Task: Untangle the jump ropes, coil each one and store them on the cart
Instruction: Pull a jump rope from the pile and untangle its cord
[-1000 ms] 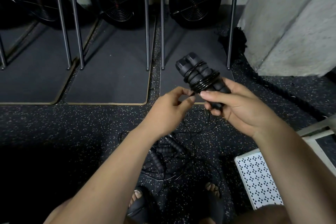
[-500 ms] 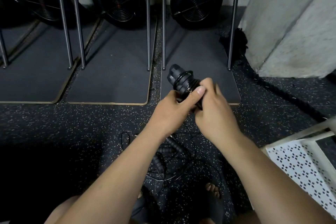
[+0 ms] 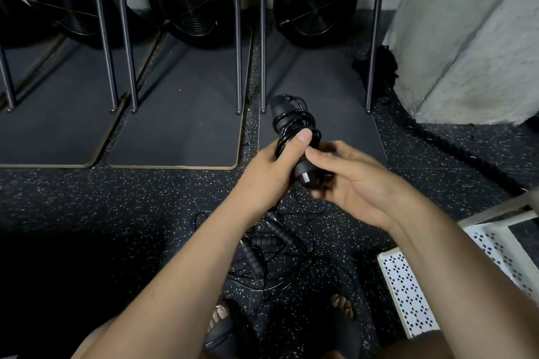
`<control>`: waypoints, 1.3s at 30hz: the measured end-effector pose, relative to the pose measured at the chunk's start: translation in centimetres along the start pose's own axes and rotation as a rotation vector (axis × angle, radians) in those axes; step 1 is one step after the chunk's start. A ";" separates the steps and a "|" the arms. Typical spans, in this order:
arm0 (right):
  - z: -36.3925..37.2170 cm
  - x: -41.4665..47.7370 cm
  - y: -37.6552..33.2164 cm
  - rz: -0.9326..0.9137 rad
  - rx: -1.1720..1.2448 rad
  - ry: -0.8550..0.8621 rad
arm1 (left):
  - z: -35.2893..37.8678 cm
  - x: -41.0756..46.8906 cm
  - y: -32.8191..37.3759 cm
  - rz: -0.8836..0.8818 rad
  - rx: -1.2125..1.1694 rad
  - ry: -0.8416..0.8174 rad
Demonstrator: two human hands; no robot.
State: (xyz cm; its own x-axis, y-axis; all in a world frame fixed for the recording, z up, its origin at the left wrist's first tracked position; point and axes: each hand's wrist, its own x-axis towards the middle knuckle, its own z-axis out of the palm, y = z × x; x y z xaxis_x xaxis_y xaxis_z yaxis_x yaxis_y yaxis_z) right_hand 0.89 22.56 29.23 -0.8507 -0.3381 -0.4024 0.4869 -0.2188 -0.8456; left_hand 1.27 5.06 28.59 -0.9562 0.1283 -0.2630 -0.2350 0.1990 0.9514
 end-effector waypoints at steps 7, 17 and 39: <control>-0.8 -0.5 -0.7 0.067 -0.010 -0.089 | -0.1 -0.1 -0.3 -0.018 0.028 -0.134; -1.1 0.2 -0.1 -0.142 -0.167 0.066 | -0.5 0.5 -0.5 -0.015 -0.109 -0.150; -3.6 0.2 -1.1 0.001 -0.048 0.151 | -0.1 1.2 -1.5 0.096 -0.246 -0.147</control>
State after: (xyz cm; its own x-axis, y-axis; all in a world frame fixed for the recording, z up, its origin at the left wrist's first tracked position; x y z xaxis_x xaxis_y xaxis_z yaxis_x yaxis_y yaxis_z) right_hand -0.55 26.02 28.78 -0.8720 -0.1959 -0.4485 0.4810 -0.1735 -0.8594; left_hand 0.43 4.78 26.88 -0.9449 0.2778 -0.1733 -0.1971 -0.0598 0.9786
